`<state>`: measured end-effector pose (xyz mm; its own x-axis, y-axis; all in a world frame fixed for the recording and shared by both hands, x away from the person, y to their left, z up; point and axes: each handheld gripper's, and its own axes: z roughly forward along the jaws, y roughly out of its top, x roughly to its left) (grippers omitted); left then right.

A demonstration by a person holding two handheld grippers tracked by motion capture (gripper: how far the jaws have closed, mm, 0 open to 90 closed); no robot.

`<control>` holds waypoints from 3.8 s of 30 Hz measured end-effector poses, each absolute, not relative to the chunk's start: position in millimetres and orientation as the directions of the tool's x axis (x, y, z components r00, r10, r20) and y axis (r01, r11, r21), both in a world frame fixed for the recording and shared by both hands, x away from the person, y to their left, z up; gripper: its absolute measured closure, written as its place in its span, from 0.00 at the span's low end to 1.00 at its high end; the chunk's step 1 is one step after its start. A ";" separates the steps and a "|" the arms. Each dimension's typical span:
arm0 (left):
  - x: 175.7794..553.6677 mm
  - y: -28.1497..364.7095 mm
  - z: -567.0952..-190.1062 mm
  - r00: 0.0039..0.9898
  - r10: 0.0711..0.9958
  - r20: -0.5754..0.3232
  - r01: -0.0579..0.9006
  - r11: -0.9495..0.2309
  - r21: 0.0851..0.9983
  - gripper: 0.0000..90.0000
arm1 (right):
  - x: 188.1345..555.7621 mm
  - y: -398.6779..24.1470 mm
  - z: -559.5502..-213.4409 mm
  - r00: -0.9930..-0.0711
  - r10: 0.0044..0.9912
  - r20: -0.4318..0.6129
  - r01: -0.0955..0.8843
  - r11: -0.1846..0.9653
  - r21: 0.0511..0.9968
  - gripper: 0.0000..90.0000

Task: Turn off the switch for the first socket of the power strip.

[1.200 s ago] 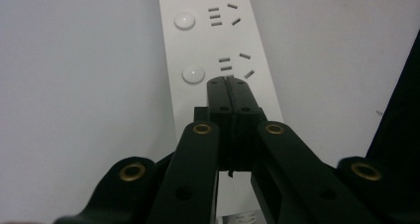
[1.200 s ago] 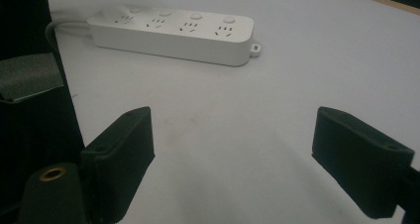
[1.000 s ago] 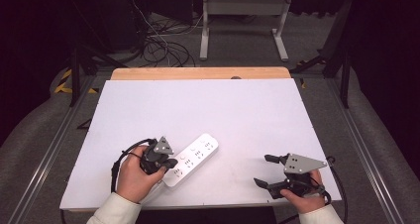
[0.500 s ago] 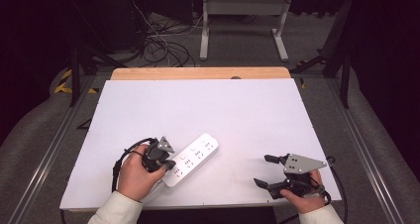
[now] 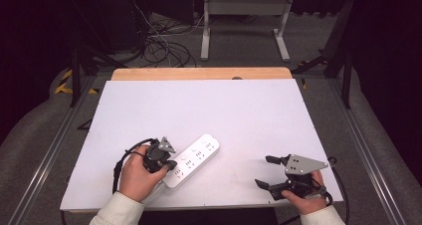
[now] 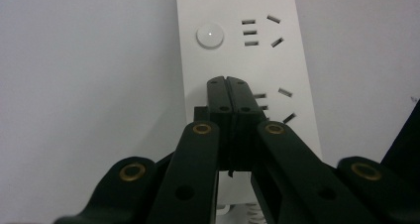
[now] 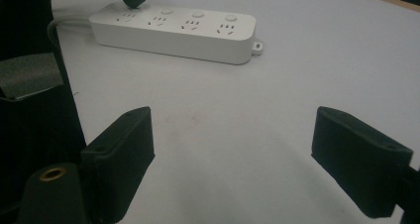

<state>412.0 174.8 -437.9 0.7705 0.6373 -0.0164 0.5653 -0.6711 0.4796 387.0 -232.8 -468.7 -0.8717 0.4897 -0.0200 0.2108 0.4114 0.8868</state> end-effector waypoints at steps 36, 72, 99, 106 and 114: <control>411.3 177.2 -442.1 0.759 0.650 -0.037 0.580 -0.649 0.492 1.00 | 386.5 -232.3 -469.2 -0.873 0.486 -0.021 0.211 0.416 0.885 0.18; 390.7 185.8 -404.7 0.771 0.636 -0.031 0.478 -0.546 0.688 0.75 | 386.7 -233.2 -468.8 -0.872 0.489 -0.022 0.208 0.412 0.887 0.18; 377.2 208.7 -398.6 0.782 0.622 0.016 0.303 -0.403 0.863 0.19 | 386.7 -233.9 -468.4 -0.870 0.492 -0.017 0.212 0.405 0.890 0.18; 370.1 231.6 -406.6 0.771 0.636 -0.005 0.285 -0.338 0.897 0.18 | 386.6 -234.3 -468.2 -0.870 0.493 -0.019 0.210 0.404 0.890 0.17; 364.2 255.4 -418.9 0.752 0.659 -0.002 0.276 -0.312 0.909 0.17 | 386.5 -234.1 -468.2 -0.870 0.492 -0.017 0.211 0.404 0.890 0.15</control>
<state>364.2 255.4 -418.9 0.7520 0.6592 -0.0020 0.2764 -0.3125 0.9088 386.5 -234.1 -468.2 -0.8704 0.4921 -0.0173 0.2107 0.4039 0.8902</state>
